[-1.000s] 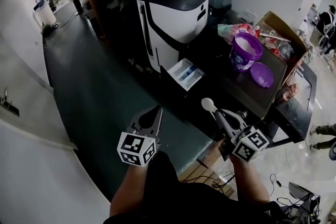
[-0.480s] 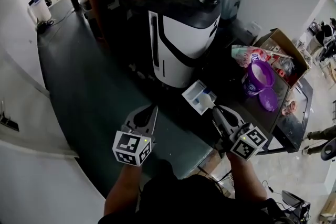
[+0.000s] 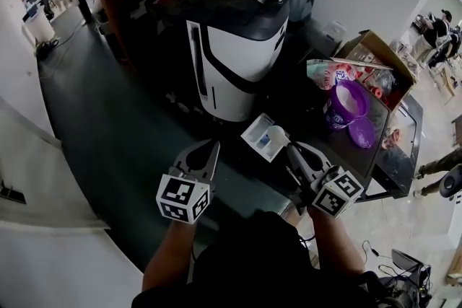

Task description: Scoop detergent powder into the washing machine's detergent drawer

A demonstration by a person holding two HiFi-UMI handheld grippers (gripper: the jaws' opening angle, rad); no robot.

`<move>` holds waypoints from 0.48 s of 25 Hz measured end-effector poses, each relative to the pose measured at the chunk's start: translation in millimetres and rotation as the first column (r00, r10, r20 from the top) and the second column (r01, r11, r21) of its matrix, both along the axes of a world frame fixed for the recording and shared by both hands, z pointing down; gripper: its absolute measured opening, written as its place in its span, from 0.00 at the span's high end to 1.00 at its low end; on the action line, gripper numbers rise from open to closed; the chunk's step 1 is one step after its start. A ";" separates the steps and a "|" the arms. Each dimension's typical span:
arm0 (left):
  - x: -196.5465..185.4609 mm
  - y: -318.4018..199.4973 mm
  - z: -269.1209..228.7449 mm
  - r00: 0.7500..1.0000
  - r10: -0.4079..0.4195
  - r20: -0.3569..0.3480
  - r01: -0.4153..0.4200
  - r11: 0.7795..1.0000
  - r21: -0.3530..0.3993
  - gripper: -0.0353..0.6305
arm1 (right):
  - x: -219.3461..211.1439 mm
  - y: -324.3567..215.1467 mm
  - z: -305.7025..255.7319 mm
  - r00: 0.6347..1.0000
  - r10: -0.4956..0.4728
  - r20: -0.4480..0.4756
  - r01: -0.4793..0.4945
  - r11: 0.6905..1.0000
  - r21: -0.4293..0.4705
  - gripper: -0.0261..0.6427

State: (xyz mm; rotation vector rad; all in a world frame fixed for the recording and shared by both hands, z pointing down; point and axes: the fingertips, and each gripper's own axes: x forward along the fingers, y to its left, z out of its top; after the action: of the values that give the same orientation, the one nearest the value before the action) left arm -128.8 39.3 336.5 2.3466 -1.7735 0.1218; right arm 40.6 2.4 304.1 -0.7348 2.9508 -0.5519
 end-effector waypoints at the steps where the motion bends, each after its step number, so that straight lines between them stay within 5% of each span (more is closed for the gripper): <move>1: 2.3 -7.3 0.5 1.000 0.009 -0.001 -0.009 1.000 -0.001 0.94 | 3.1 -5.6 -0.2 1.000 0.011 0.003 -0.011 1.000 -0.001 0.93; 12: 44.7 -97.5 -1.1 0.996 0.081 0.030 -0.080 0.997 -0.012 0.94 | 37.5 -87.5 7.4 0.998 0.061 0.035 -0.060 0.998 -0.023 0.93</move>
State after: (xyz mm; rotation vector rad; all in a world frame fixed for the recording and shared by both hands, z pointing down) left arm -84.1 -58.2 335.4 2.4218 -1.6876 0.1797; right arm 78.1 -85.1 311.6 -0.8045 2.8834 -0.5876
